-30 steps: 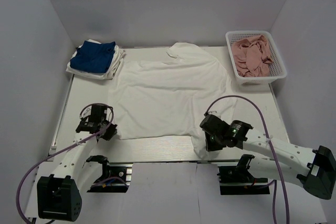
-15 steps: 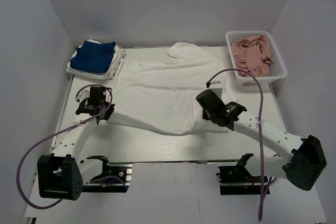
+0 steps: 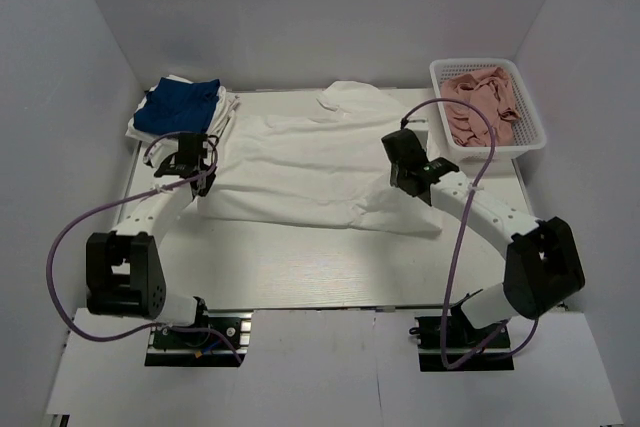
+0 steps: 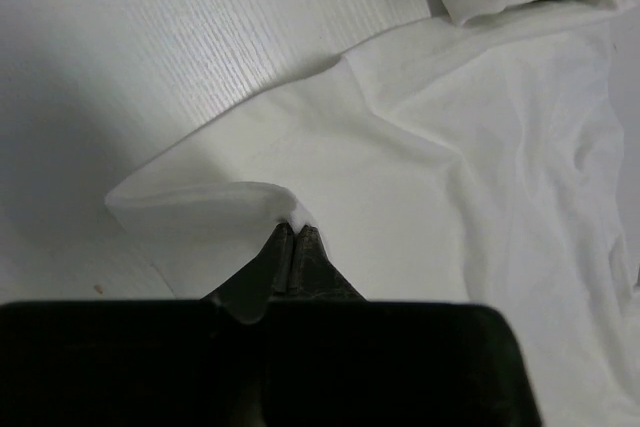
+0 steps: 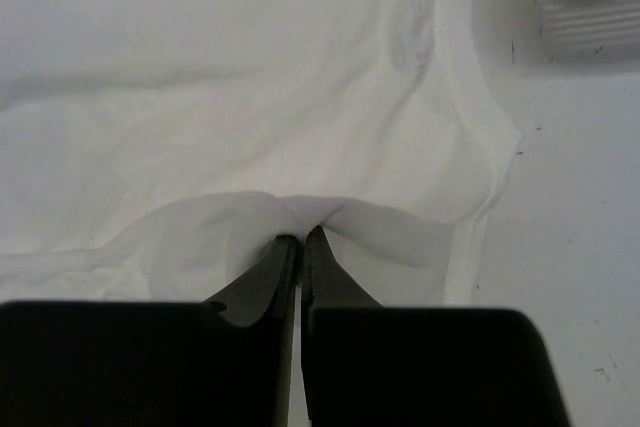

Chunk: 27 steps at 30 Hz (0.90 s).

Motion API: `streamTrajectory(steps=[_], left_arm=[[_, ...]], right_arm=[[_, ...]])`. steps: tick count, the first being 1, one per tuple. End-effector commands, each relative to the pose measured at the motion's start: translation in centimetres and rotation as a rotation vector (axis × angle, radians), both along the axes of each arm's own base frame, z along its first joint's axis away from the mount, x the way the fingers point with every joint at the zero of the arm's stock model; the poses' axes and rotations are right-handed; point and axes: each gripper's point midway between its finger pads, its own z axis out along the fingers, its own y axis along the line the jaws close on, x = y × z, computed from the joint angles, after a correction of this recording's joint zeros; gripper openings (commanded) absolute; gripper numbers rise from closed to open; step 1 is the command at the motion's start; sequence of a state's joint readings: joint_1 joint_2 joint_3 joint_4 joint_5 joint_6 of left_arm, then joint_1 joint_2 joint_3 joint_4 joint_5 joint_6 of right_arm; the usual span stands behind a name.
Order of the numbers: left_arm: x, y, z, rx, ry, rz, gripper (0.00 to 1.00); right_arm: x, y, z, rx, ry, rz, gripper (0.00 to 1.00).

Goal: Fold and stack the t-shirts
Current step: Fold the flattened tshirt in 1/3 of the way

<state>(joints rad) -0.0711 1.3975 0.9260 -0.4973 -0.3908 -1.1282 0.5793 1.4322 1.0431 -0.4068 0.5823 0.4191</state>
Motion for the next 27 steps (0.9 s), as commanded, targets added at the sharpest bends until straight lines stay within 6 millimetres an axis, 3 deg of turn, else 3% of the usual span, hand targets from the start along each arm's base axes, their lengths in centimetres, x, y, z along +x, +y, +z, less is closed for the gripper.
streamTrajectory(steps=[1,7,9,10,12,13,14,15,16,17,20,21,22,23,25,26,27], left_arm=[[2.3,1.5,1.5,0.033,-0.060,0.070,0.00],[4.6,1.5,-1.1,0.041,-0.003,0.081,0.00],[4.8,1.8,-1.8,0.044,0.031,0.089,0.00],[4.9,1.8,-2.0,0.046,0.049,0.089,0.00],[4.7,1.8,-3.4,0.050,0.094,0.088,0.13],[5.1,1.8,-2.9,0.049,0.080,0.088,0.22],[4.9,1.8,-3.5,0.051,0.103,0.088,0.47],[5.2,1.8,-3.2,0.050,0.094,0.088,0.65],[5.1,2.0,-3.2,0.060,0.093,0.095,0.80],[5.1,2.0,-3.0,0.060,0.097,0.094,0.99],[4.6,2.6,-1.1,0.085,0.077,0.113,0.99],[4.6,2.6,-0.4,0.090,0.065,0.105,0.99],[4.3,2.8,0.8,0.095,0.035,0.111,0.99],[3.6,2.9,0.9,0.102,0.037,0.101,0.99],[2.8,3.0,1.7,0.120,0.023,0.076,0.99],[2.6,2.7,2.5,0.114,-0.029,0.046,0.99],[2.5,2.0,2.8,0.108,-0.040,-0.013,0.99]], right_arm=[[3.0,0.8,0.9,0.024,-0.037,0.037,0.00],[7.0,0.3,-0.9,-0.017,-0.037,0.043,0.00],[8.3,0.1,-0.4,-0.014,-0.057,0.034,0.00],[8.8,-0.2,-1.4,-0.030,-0.037,0.039,0.00],[9.6,-0.4,-1.8,-0.030,-0.033,0.043,0.00],[10.5,0.0,-1.6,-0.032,-0.036,0.053,0.00],[10.6,0.1,-2.7,-0.034,-0.003,0.060,0.00],[11.0,0.2,-3.1,-0.040,0.026,0.051,0.03],[11.3,0.1,-2.6,-0.038,0.042,0.049,0.23],[11.6,0.6,-3.0,-0.023,0.061,0.066,0.32],[10.6,1.4,-2.3,0.014,0.053,0.093,0.46],[10.4,1.9,-2.0,0.051,0.043,0.104,0.57],[8.9,1.4,-3.8,0.054,0.083,0.103,0.67],[8.2,1.9,-1.8,0.106,0.041,0.128,0.68],[7.4,3.1,-1.3,0.181,0.017,0.182,0.69],[5.1,3.7,-2.7,0.227,0.065,0.234,0.90],[4.8,4.0,-1.7,0.256,0.029,0.251,0.90]])
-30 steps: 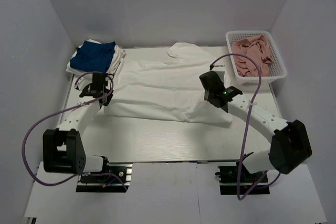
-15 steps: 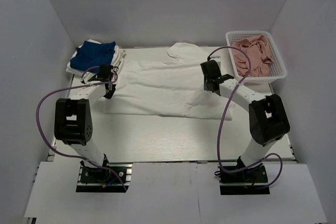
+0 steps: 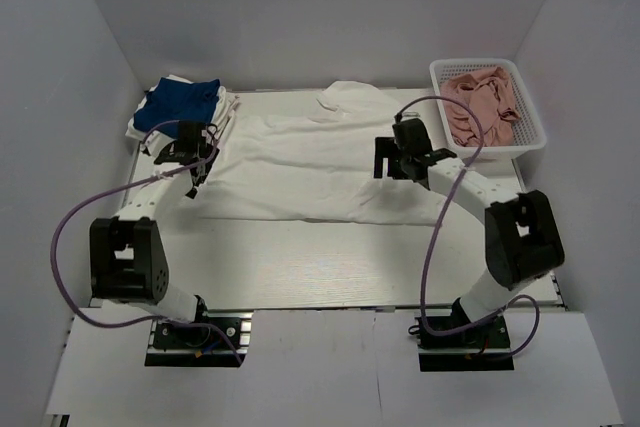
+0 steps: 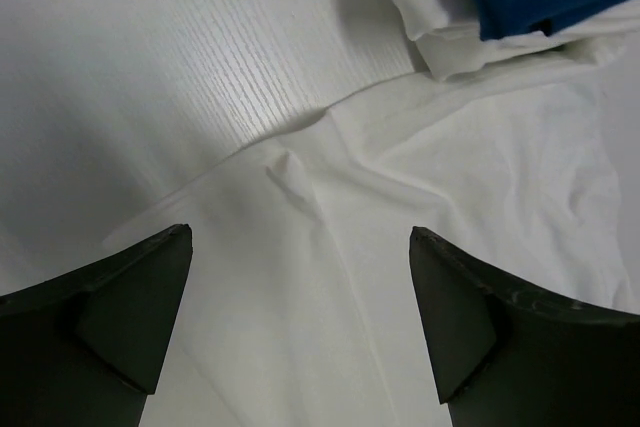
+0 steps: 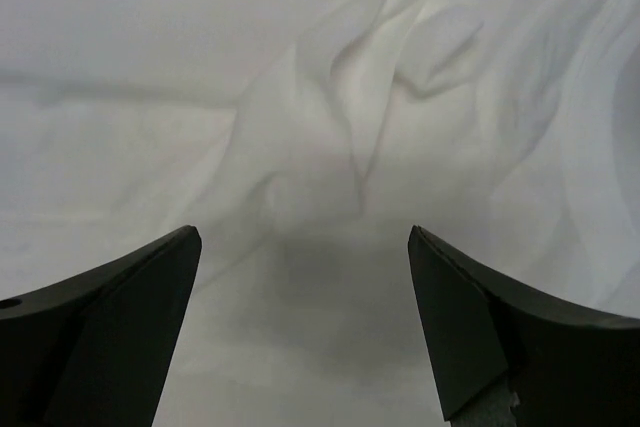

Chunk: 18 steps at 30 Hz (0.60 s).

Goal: Fold and stack the t-shirts
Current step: Fold the flattened tshirt in 1/3 of the way

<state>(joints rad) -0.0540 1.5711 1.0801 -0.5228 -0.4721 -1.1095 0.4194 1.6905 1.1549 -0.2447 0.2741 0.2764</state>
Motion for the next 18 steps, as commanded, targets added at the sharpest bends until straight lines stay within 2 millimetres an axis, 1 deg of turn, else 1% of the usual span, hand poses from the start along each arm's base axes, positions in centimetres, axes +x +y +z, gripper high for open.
streamTrajectory(steps=[1,2,3,4,5,6,7,8,9,10,11,12,13,15,16,17,18], left_arm=[[-1.1,-0.1,3.4,0.025,-0.098,-0.090,0.99],[-1.4,-0.8,3.1,0.006,-0.105,-0.126,0.99],[-1.8,-1.0,3.7,0.002,-0.121,-0.149,0.99],[-2.1,-1.2,3.8,0.001,-0.122,-0.163,0.99],[-2.7,-1.1,3.3,0.001,-0.111,-0.163,0.99],[-2.8,-1.1,3.4,0.010,-0.116,-0.172,0.99],[-3.0,-1.1,3.3,0.016,-0.114,-0.180,0.99],[-3.2,-1.0,3.0,0.016,-0.105,-0.180,0.99],[-3.4,-1.0,2.8,0.016,-0.096,-0.180,0.99],[-3.7,-1.0,2.6,0.021,-0.081,-0.188,0.99],[-3.7,-1.0,2.3,0.021,-0.072,-0.188,0.99],[-3.9,-1.0,1.8,0.020,-0.049,-0.188,0.99],[-3.9,-1.0,1.7,0.026,-0.044,-0.196,0.99],[-3.8,-1.0,1.6,0.026,-0.032,-0.196,0.99],[-3.8,-0.9,1.1,0.030,-0.016,-0.203,0.99],[-3.6,-1.0,1.5,0.031,-0.025,-0.203,0.99],[-3.6,-0.8,1.1,0.037,-0.013,-0.197,0.99]], right_arm=[[-2.4,2.4,2.2,0.175,-0.060,0.109,0.90],[-3.4,2.8,1.2,0.207,-0.033,0.129,0.90],[-4.2,2.5,0.5,0.209,-0.018,0.120,0.90],[-4.2,2.5,0.2,0.213,-0.022,0.115,0.90],[-4.6,2.5,-0.4,0.223,-0.010,0.113,0.90],[-4.9,2.3,-1.3,0.221,0.010,0.108,0.90],[-4.5,2.7,-1.0,0.237,-0.015,0.118,0.90],[-4.5,2.9,-1.3,0.240,-0.011,0.124,0.90],[-4.6,3.1,-2.1,0.244,0.013,0.134,0.90],[-4.1,3.6,-2.0,0.257,-0.004,0.140,0.90],[-3.7,3.7,-2.2,0.257,0.001,0.139,0.90],[-3.2,3.9,-2.1,0.260,-0.008,0.138,0.90],[-3.1,4.5,-2.3,0.281,-0.004,0.162,0.90],[-2.1,5.6,-1.8,0.320,-0.046,0.190,0.90],[-1.8,6.0,-2.3,0.327,-0.040,0.200,0.90],[-1.4,6.4,-2.3,0.338,-0.047,0.211,0.90],[-0.3,7.0,-1.1,0.349,-0.072,0.219,0.90]])
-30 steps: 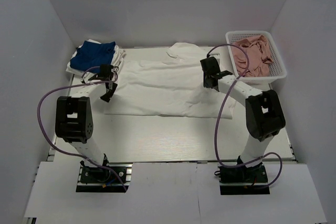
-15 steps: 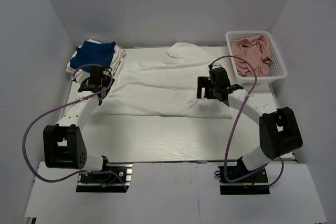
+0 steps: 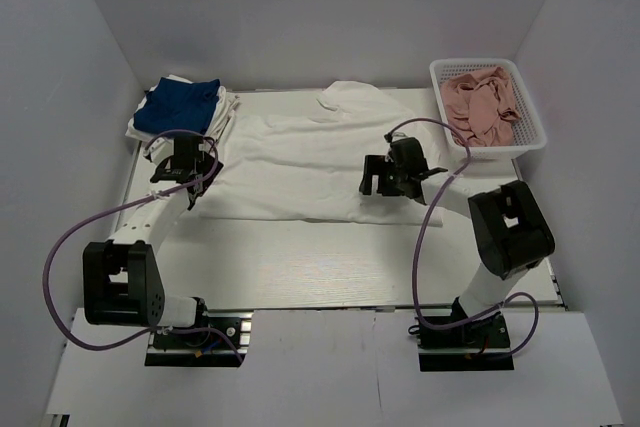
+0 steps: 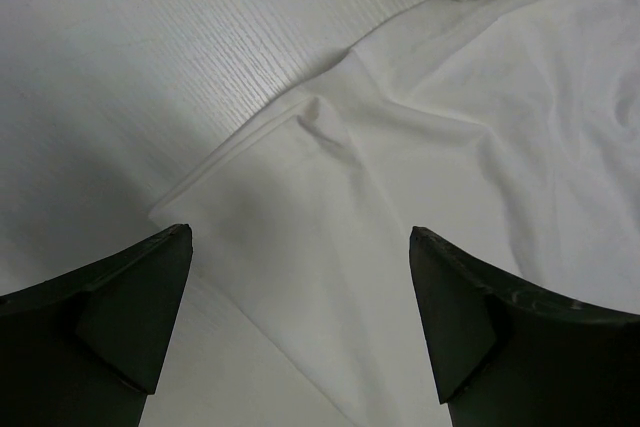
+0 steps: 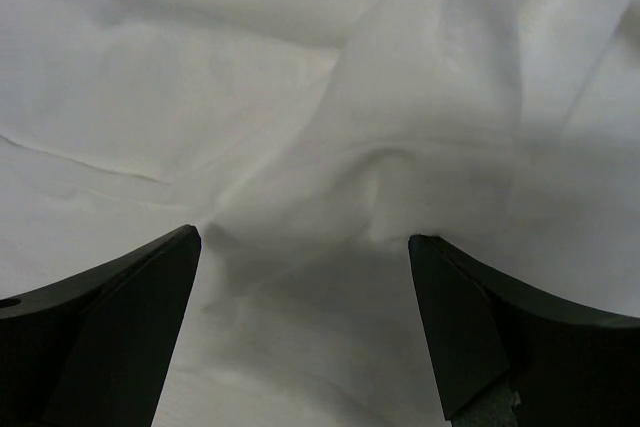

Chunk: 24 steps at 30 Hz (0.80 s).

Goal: Fold and stack the t-shirts
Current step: Fold the flattened tshirt in 1/3 of the way

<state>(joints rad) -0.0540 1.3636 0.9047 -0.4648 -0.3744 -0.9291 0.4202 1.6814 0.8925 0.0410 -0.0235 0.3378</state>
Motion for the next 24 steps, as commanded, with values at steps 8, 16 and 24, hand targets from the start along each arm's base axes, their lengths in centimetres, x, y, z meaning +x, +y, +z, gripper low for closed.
streamTrajectory(steps=[8,16,24], left_arm=[[0.2,0.7,0.1,0.039,0.025,-0.001,0.99],[0.4,0.7,0.4,0.044,0.019,-0.007,0.99],[1.2,-0.4,0.7,0.011,-0.006,-0.070,0.99]], right_arm=[[8.5,6.2,5.4,0.190,-0.186,0.056,0.90],[12.2,7.2,7.5,0.119,-0.222,0.048,0.90],[8.5,1.9,9.6,0.052,-0.279,-0.090,0.90]])
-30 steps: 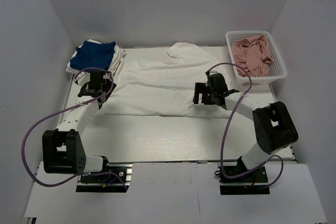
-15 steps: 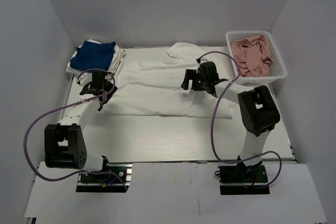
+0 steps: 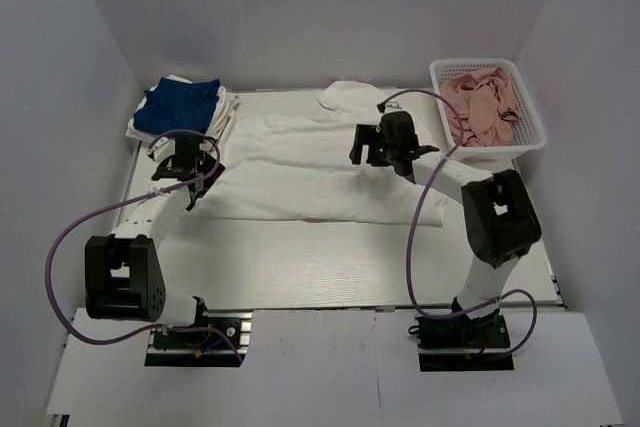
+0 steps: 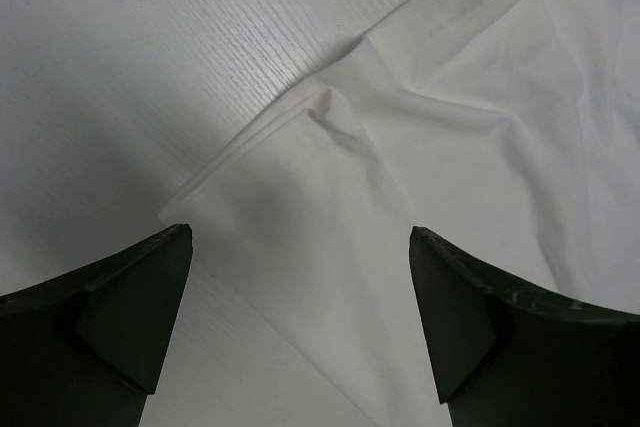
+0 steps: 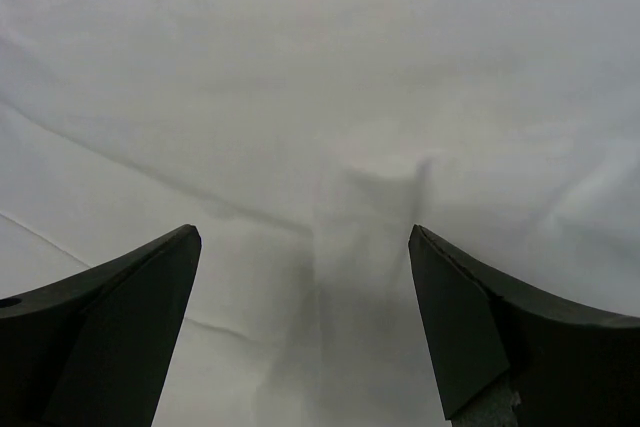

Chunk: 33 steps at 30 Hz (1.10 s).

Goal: Fold and stack the t-shirts
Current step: Fold the flattened tshirt in 1/3 of the way

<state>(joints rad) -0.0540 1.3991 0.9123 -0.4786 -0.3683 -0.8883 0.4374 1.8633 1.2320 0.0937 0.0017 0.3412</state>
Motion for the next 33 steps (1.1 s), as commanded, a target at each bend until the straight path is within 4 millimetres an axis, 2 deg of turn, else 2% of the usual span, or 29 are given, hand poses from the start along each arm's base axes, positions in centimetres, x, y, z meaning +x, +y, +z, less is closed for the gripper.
streamTrajectory(steps=[1,2,3,4,5,8,10,11,12,15,16,18,19,20,21,22,23,24,26,27,28,29,31,32,33], left_arm=[[1.6,-0.6,2.0,-0.015,-0.065,-0.054,0.99],[1.6,-1.2,1.8,-0.023,-0.070,-0.072,0.99],[1.6,-1.7,1.7,-0.030,-0.069,-0.087,0.99],[1.8,-1.7,1.2,-0.030,-0.060,-0.087,0.99],[2.2,-2.2,1.0,-0.049,-0.066,-0.103,0.99],[3.8,-4.0,-0.1,-0.115,-0.075,-0.179,0.99],[4.9,-5.4,-0.7,-0.163,-0.093,-0.241,0.99],[5.1,-5.7,-2.1,-0.176,-0.065,-0.249,0.99],[5.0,-5.9,-3.0,-0.186,-0.042,-0.254,0.99],[4.2,-5.8,-6.0,-0.191,0.045,-0.246,0.99],[4.2,-5.8,-6.5,-0.192,0.057,-0.245,0.99],[3.4,-5.8,-7.5,-0.194,0.094,-0.241,0.99],[2.5,-5.7,-8.1,-0.196,0.129,-0.238,0.99],[2.6,-5.7,-7.6,-0.195,0.117,-0.239,0.99],[1.3,-5.5,-8.4,-0.189,0.150,-0.230,0.99],[0.7,-5.4,-8.5,-0.189,0.154,-0.230,0.99],[0.4,-5.4,-7.8,-0.193,0.132,-0.224,0.99],[-1.2,-5.5,-8.5,-0.202,0.164,-0.226,0.99],[-3.7,-5.7,-8.9,-0.214,0.198,-0.215,0.99],[-4.9,-5.6,-9.2,-0.215,0.220,-0.213,0.99],[-5.9,-5.7,-9.5,-0.231,0.233,-0.203,0.99],[-8.3,-5.9,-10.7,-0.257,0.285,-0.194,0.99],[-10.0,-6.2,-10.4,-0.281,0.287,-0.195,0.99],[-12.1,-6.5,-11.0,-0.308,0.333,-0.192,0.99],[-12.9,-6.6,-11.0,-0.318,0.337,-0.196,0.99]], right_arm=[[-1.5,-3.6,3.3,-0.035,-0.074,-0.120,0.90],[-3.1,-5.0,1.0,-0.070,-0.025,-0.151,0.90],[-3.7,-5.7,2.5,-0.053,-0.050,-0.184,0.90],[-4.4,-6.3,1.9,-0.051,-0.027,-0.210,0.90],[-5.8,-7.7,0.4,-0.067,0.006,-0.235,0.90],[-6.8,-9.8,-0.3,-0.066,0.028,-0.301,0.90],[-7.6,-10.4,-1.1,-0.066,0.051,-0.309,0.90],[-7.6,-10.8,-1.3,-0.055,0.056,-0.318,0.90],[-8.4,-10.9,-2.2,-0.047,0.084,-0.319,0.90],[-9.2,-11.4,-3.4,-0.022,0.124,-0.319,0.90],[-9.5,-10.8,-3.8,0.001,0.144,-0.288,0.90],[-10.0,-10.9,-4.6,0.019,0.182,-0.293,0.90],[-10.5,-10.7,-5.0,0.033,0.213,-0.290,0.90],[-11.0,-10.8,-5.5,0.029,0.228,-0.292,0.90],[-11.6,-11.2,-6.1,0.039,0.256,-0.315,0.90],[-12.1,-11.2,-6.1,0.049,0.267,-0.321,0.90],[-13.1,-11.8,-6.7,0.051,0.289,-0.343,0.90],[-14.4,-12.1,-7.6,0.054,0.323,-0.365,0.90],[-16.2,-12.7,-7.9,0.083,0.347,-0.413,0.90],[-17.7,-13.1,-8.6,0.067,0.390,-0.426,0.90],[-20.0,-13.8,-9.9,0.056,0.431,-0.446,0.90],[-20.6,-14.1,-9.6,0.063,0.423,-0.466,0.90],[-23.8,-15.1,-10.6,0.033,0.485,-0.477,0.90],[-24.7,-15.9,-10.2,0.009,0.481,-0.512,0.90],[-25.7,-16.3,-9.8,0.006,0.489,-0.518,0.90]])
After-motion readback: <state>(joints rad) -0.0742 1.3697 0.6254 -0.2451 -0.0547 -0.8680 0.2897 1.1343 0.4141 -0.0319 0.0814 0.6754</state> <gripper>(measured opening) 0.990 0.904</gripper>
